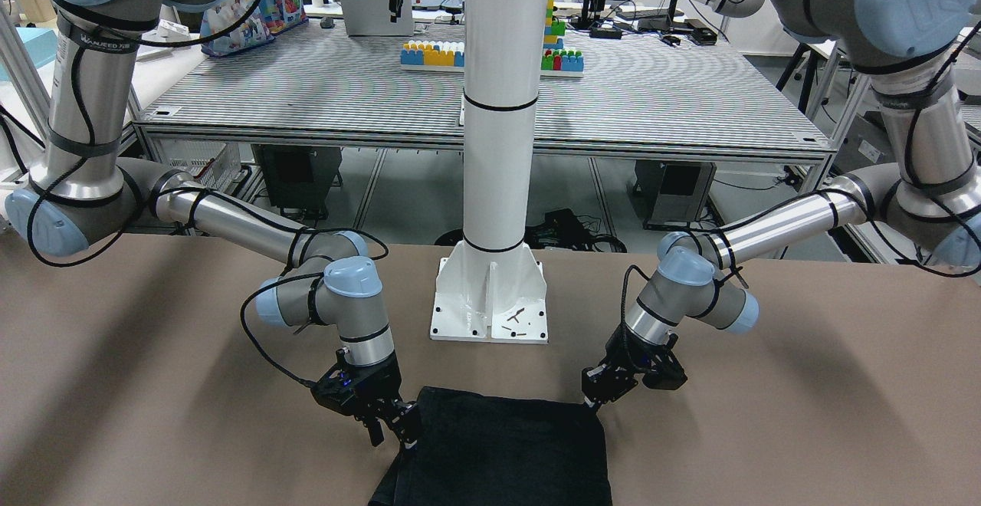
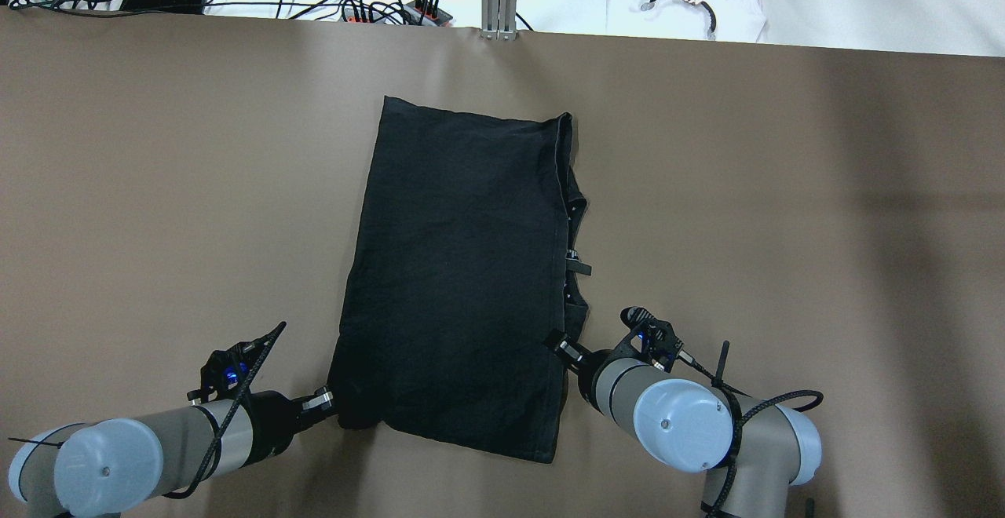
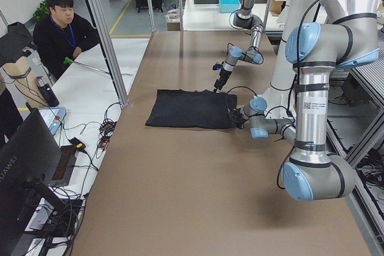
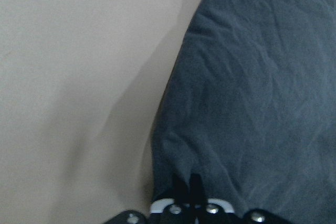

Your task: Fold clothes

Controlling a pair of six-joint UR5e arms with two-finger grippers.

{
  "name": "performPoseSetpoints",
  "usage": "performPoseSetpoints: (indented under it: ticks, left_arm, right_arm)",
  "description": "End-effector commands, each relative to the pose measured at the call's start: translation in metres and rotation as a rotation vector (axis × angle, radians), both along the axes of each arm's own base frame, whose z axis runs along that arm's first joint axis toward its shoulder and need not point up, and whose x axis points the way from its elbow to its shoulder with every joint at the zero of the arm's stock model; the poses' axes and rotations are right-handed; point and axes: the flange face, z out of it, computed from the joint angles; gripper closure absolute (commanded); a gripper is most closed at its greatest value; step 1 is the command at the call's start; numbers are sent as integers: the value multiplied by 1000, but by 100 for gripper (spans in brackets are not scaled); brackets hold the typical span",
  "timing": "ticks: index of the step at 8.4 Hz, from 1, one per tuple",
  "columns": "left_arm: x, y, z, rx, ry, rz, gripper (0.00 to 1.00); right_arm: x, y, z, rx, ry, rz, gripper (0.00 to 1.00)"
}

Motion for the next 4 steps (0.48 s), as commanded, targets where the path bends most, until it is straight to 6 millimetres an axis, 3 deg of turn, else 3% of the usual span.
performPoseSetpoints:
  ticks: [1,3,4]
  left_arm:
    - [-1,0,1,0,-4,-4,100]
    - [-3,-1,6,-1,-11,-6,100]
    - [-3,0,7,-2,-14,-4,100]
  right_arm:
    - [-6,6,-1,-15,-7,18,20]
    - [-8,7,-7,-15,-12,16,24]
    - [-16,18,-11,-8,-15,2,25]
